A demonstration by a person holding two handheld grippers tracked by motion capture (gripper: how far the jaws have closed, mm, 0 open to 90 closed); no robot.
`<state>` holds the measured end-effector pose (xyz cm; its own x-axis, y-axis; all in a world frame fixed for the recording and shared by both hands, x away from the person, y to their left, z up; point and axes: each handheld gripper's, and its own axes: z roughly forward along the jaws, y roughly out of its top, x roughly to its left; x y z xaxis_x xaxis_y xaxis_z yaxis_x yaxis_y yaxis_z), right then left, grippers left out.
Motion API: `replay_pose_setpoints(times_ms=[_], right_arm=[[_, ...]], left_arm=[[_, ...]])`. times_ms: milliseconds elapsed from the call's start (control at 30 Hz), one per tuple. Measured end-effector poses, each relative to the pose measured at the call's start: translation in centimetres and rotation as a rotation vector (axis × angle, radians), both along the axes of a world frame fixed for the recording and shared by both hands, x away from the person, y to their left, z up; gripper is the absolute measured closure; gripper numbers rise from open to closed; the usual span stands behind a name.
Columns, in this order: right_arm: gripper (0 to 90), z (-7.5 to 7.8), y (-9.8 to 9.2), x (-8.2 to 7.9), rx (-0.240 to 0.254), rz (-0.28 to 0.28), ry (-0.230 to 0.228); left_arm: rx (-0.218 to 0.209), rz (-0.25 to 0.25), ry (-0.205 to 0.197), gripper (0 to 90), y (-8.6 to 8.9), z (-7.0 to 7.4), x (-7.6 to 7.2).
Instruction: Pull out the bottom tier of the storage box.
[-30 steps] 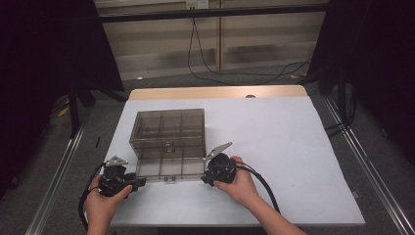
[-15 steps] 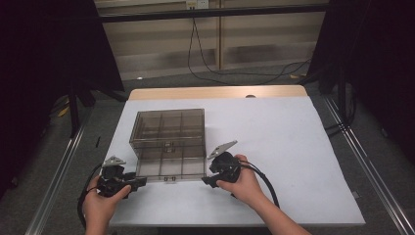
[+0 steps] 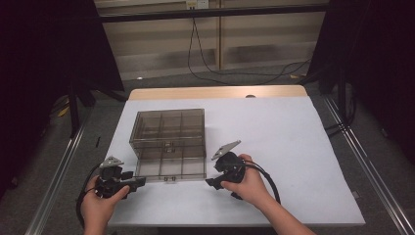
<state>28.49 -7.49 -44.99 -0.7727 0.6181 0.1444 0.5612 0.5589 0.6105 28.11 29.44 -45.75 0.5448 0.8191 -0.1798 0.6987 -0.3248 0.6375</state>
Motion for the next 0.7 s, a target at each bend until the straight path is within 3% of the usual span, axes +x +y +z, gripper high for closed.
replay_pose_setpoints(times_ms=[400, 500, 567, 700], right_arm=[[35.3, 0.2, -0.9, 0.0, -0.004, 0.002, 0.003], [35.0, 0.3, -1.1, -0.1, 0.002, 0.003, 0.001], [34.3, 0.4, -1.1, -0.1, 0.003, 0.001, 0.004], [32.3, 0.4, -1.3, -0.1, -0.022, 0.004, 0.004]], left_arm=[[-0.013, -0.016, 0.020, 38.7, 0.2, 0.2, -0.1], [-0.033, -0.008, 0.025, 38.6, 0.2, 0.2, -0.1], [-0.079, -0.008, 0.042, 35.3, 0.4, 0.1, 0.0], [-0.087, -0.014, 0.044, 32.2, 0.5, 0.0, 0.0]])
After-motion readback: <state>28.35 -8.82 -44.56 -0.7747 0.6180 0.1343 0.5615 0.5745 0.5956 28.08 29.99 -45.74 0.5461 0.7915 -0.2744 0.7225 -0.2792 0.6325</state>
